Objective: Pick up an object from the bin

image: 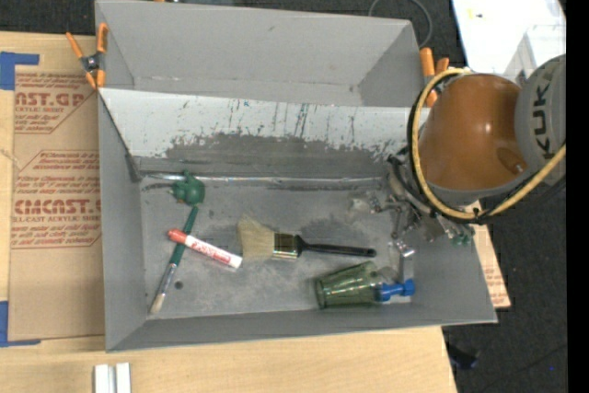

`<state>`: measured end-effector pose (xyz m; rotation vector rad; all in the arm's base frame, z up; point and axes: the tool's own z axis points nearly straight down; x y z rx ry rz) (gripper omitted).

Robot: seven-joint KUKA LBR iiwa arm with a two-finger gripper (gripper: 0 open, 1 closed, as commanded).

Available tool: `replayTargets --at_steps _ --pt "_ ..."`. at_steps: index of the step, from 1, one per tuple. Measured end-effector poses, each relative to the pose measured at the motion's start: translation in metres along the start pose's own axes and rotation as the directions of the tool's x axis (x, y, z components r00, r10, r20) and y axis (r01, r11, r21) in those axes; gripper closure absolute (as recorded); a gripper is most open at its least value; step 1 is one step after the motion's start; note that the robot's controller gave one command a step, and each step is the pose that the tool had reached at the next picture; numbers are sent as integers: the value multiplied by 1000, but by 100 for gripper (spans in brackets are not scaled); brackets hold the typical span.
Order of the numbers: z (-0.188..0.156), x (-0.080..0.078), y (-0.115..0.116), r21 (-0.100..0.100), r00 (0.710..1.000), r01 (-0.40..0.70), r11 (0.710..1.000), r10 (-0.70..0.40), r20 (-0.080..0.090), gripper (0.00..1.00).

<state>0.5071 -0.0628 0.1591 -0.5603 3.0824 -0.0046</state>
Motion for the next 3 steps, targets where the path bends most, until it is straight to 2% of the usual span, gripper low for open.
replayTargets --at_steps 1,2,3 --pt "22 16 19 -4 985 174 985 -174 -5 0" --pt "90 16 27 8 967 255 967 -255 16 0" --pt "89 14 34 -1 969 247 969 -247 4 100"
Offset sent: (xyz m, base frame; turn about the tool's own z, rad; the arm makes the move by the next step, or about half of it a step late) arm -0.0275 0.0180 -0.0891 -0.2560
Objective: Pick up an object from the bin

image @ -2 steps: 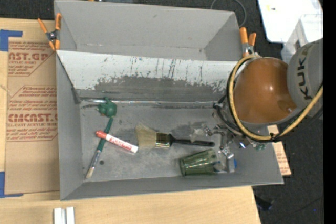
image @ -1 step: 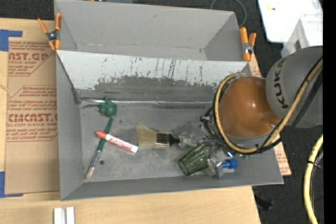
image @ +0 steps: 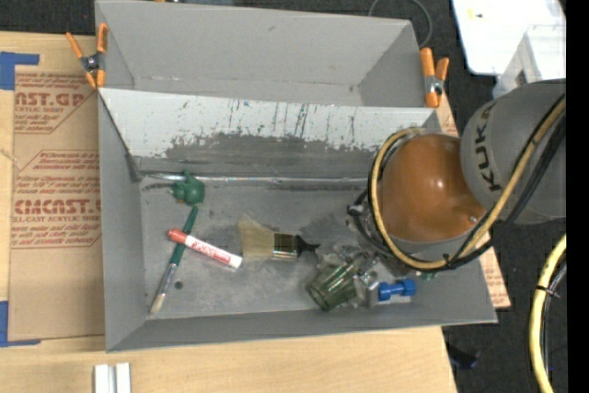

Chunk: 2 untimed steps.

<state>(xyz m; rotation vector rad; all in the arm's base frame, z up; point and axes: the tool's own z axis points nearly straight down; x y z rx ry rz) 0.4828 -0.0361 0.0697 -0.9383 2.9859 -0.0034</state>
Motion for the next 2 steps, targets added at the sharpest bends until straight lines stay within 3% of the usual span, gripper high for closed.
replayTargets --at_steps 1,2 --pt "0 0 0 0 1000 0 1000 0 0 100" --pt "-21 2 2 -8 1000 0 1000 0 -10 100"
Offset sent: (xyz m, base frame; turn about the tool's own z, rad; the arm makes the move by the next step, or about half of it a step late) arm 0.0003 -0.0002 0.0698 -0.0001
